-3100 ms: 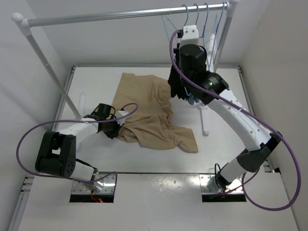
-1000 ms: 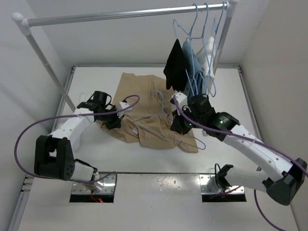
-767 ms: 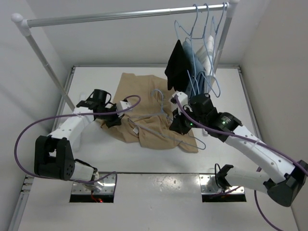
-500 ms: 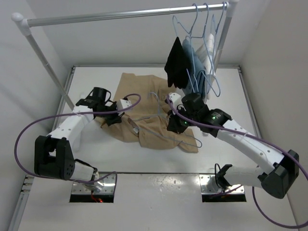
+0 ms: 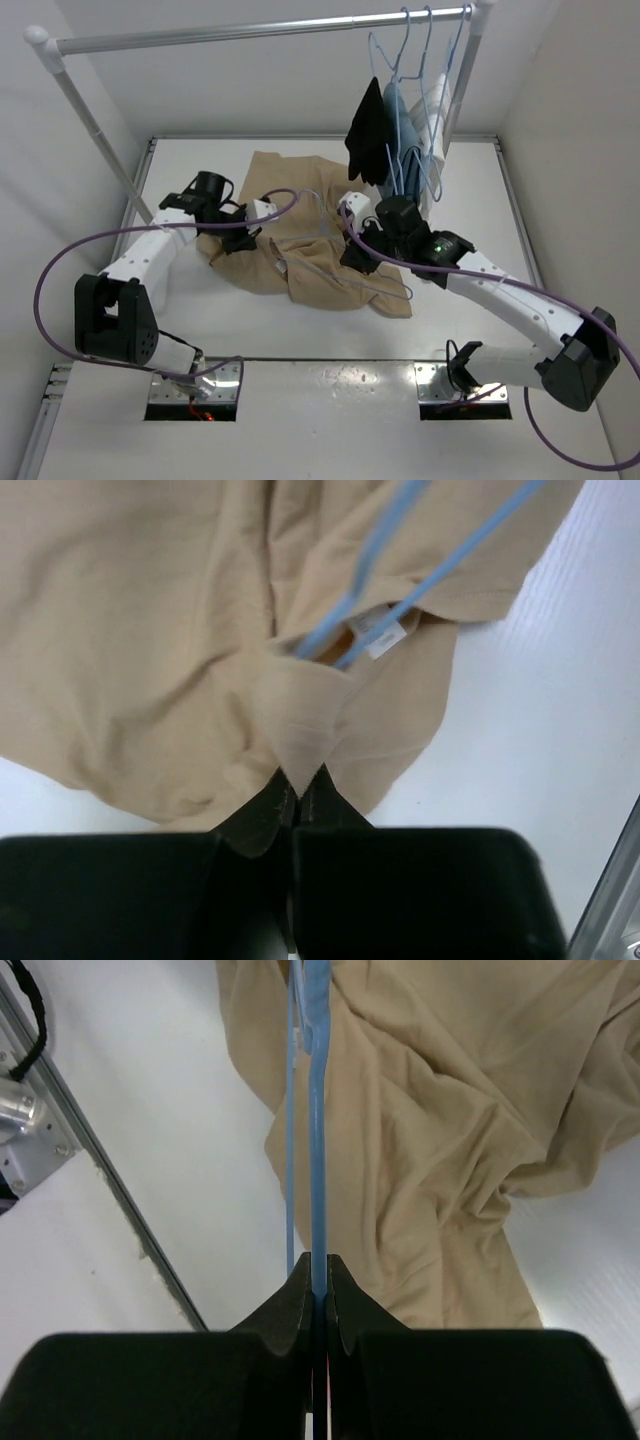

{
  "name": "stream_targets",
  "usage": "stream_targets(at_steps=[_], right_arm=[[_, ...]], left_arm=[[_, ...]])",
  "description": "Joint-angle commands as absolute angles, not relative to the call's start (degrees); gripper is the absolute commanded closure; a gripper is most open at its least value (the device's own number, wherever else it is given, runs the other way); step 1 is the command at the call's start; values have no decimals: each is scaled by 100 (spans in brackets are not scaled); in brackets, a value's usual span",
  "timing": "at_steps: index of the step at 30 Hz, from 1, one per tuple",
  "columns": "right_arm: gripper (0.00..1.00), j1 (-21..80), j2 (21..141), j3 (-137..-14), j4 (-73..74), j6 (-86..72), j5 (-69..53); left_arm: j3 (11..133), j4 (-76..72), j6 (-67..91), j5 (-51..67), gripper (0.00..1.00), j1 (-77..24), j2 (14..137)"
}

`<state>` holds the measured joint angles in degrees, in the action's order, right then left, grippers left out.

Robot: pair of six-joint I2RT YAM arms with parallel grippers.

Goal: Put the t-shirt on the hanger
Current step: Place tshirt on hanger

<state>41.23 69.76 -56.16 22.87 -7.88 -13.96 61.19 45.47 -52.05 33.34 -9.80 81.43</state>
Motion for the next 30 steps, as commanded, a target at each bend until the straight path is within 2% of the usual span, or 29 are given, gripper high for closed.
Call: stream_targets(at_steps=[1,9,14,19,26,30], right_arm=[[100,4219,6637,-5301,1584,-615,-1538],[100,4324,5978,-4931,1485,-501,-1539],[100,4377,5792,-4474,713,-501,-1310],[100,4491,6213,-4719,475,-405,-1091],[100,4605,6161,-4720,-18,-176,-563],[100,4729,6161,-4518,-316,131,-369]], left_arm=[[6826,4719,-5291,3761,99,-1028,8200],[7488,5360,-5667,3981,100,-1028,8306],[7620,5897,-6117,4236,100,-1318,8253],[8217,5897,-5160,4631,100,-1652,8402],[8499,5959,-4992,4685,100,-1846,8534],[8499,6100,-5186,4632,93,-1951,8587]])
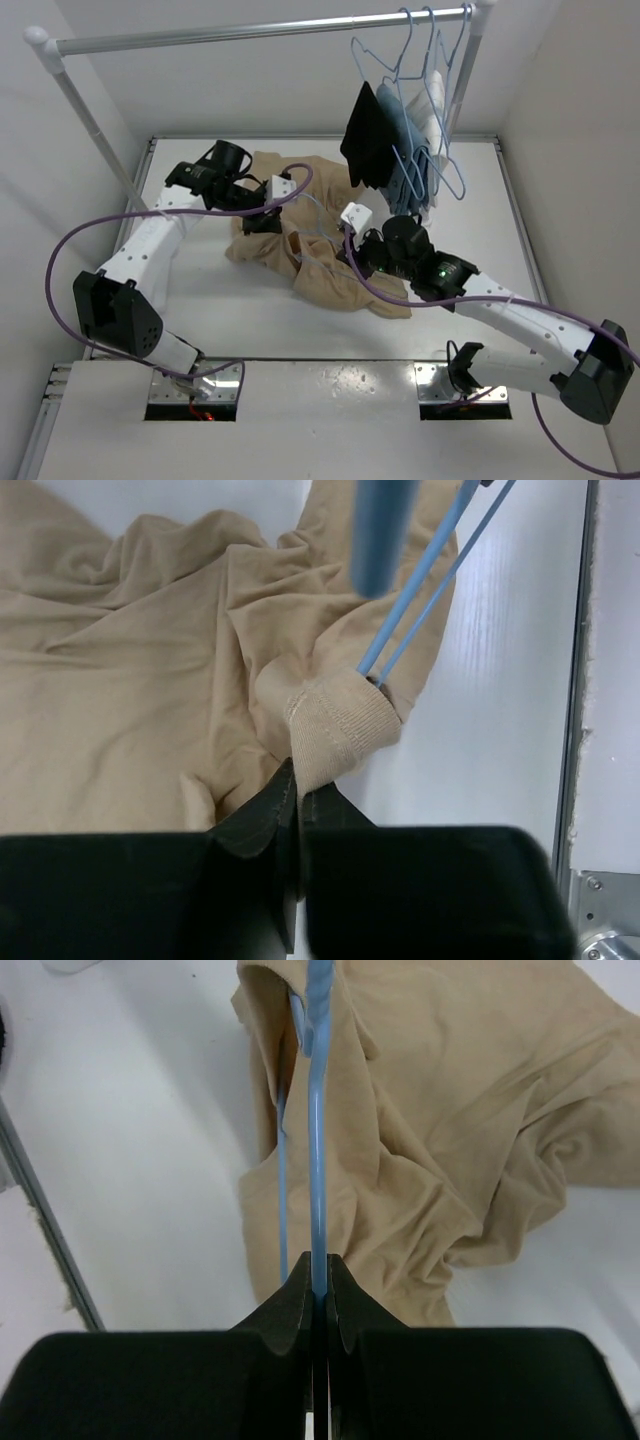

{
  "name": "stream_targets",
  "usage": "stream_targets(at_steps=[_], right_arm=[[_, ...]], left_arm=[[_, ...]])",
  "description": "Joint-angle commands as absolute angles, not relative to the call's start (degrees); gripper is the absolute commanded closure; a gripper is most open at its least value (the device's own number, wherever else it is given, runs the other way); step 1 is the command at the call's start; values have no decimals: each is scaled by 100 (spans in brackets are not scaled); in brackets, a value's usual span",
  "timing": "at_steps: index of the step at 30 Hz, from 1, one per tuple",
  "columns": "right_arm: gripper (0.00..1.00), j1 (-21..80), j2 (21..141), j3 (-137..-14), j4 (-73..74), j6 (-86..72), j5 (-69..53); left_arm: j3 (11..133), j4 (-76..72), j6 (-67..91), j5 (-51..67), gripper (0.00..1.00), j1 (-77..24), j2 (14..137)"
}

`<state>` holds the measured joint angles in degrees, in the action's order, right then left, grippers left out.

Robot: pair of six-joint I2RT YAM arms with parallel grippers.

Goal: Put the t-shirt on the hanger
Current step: Place tshirt on hanger

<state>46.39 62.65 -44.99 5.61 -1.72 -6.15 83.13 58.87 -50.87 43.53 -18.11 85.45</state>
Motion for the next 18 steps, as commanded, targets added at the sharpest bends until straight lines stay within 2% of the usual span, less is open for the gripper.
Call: stream_targets(at_steps=[1,5,13,18], right_arm=[[100,4789,6161,-4518,-447,184,-317],[100,4843,6214,-4465,-527,307,-316],[100,4948,6267,-4413,-861,255,-316],[100,5053,6267,-4464,-984,255,-264]], left_arm=[[8447,6030,-5186,4632,90,-1951,8648],[8394,5635,-4897,4562,81,-2004,8762],[8183,5054,-4772,4323,77,-2127,9026],[8367,5703,-5789,4693,70,-2127,9158]])
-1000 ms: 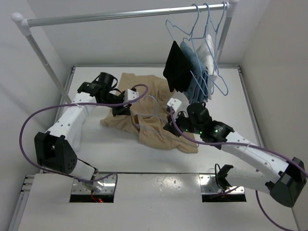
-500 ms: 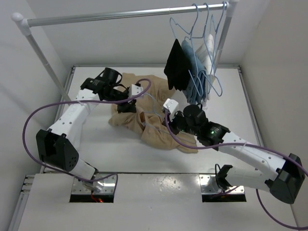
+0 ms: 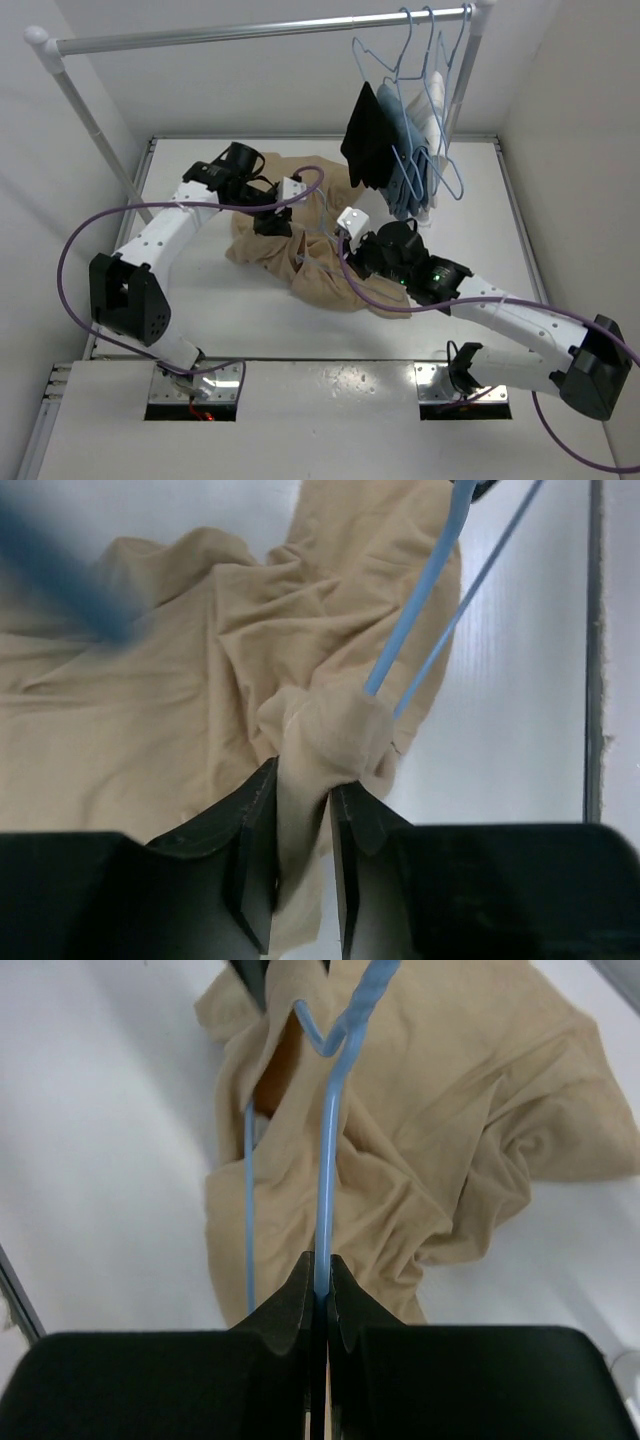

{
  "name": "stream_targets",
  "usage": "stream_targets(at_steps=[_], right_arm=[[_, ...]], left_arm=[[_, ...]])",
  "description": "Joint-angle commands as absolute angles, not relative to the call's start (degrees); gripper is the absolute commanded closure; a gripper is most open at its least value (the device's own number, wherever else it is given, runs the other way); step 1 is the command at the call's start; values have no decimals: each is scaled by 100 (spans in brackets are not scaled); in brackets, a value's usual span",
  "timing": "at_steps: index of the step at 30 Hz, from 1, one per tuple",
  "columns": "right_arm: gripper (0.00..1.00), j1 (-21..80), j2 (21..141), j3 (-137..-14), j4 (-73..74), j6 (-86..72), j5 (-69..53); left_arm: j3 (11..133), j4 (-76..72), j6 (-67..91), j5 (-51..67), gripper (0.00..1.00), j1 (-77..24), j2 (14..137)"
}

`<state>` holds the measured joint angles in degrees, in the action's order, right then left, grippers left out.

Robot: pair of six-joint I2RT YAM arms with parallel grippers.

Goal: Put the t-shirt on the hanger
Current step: Place tshirt on hanger

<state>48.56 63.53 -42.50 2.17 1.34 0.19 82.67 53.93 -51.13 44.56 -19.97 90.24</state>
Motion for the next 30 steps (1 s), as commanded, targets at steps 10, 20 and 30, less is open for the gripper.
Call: stream_targets(at_steps=[10,20,30], right_arm=[[100,5159,6469,-4676,-1099,255,-378],[35,5090,7197,-5103,-1188,-253,588],[1,5142,7699,-6161,44,-684,1292]], left_arm=[[8728,6424,-6609,4966,73,-2065,9519],[8693,5603,-5270,4345,100,-1942,9448],[7191,3719,-3378,2357,100,-1538,8430]])
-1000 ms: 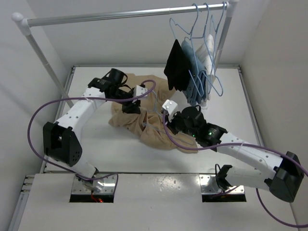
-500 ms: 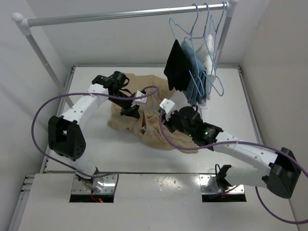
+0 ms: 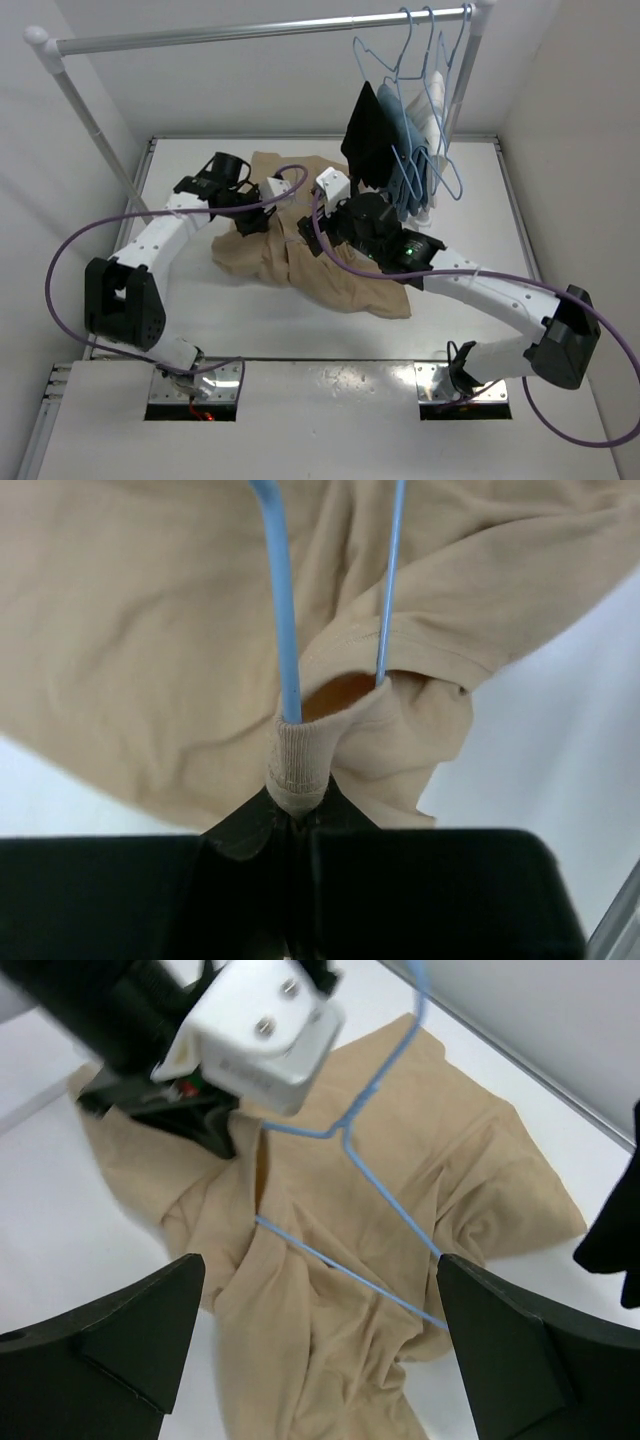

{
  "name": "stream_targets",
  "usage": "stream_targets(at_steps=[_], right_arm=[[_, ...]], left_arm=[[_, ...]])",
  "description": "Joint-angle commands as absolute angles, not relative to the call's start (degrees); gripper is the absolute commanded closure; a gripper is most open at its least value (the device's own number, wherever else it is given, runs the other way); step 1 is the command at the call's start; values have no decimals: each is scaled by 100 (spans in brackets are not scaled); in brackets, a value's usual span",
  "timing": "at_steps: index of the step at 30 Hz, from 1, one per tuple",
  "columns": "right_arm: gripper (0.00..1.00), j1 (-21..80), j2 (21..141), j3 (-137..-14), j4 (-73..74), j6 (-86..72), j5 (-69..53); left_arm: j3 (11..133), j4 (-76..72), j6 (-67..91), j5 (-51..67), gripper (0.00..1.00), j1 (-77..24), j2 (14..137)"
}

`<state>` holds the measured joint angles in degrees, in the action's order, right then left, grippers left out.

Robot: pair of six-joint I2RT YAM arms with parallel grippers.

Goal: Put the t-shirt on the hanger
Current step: Place tshirt on hanger

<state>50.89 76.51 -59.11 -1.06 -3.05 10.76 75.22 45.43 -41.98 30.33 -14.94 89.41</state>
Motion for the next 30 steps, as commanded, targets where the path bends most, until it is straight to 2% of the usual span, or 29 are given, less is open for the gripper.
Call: stream_targets(at_steps=[1,4,6,8,9,12,14,18,22,26,30], right_arm=[[1,5194,7630,-6161,-34,-773,1457],[1,5194,7629,-6363,-35,-949,1529],[12,5247,7961,-6617,384,-1011,1416],[29,5299,8321,-6950,728,-1072,1039],[47,5300,8767,-7083,1104,-1072,715],[71,5370,9446,-7680,1677,-1221,388],[71,5501,9860,-7840,1916,-1449,439],[51,5616,10098,-7358,1285,-1564,632],[49,5678,10502,-7356,1144,-1564,633],[44,5791,10503,-6821,486,-1564,343],[42,5792,10705,-6522,238,-1740,773]], left_arm=[[7050,3579,-3253,2068,100,-1538,8324],[6575,3147,-2735,1662,100,-1538,7972],[6330,2962,-2506,1416,100,-1477,7806],[6188,2866,-2172,1301,100,-1477,7718],[6066,2761,-2058,1231,100,-1477,7717],[5854,2611,-1644,1170,100,-1477,7594],[5617,2515,-1424,1099,100,-1477,7445],[5143,2137,-1362,985,100,-1477,7243],[4975,2065,-1239,984,100,-1424,7189],[4922,2013,-1126,984,100,-1424,7189],[4808,2013,-993,1045,100,-1424,7189]])
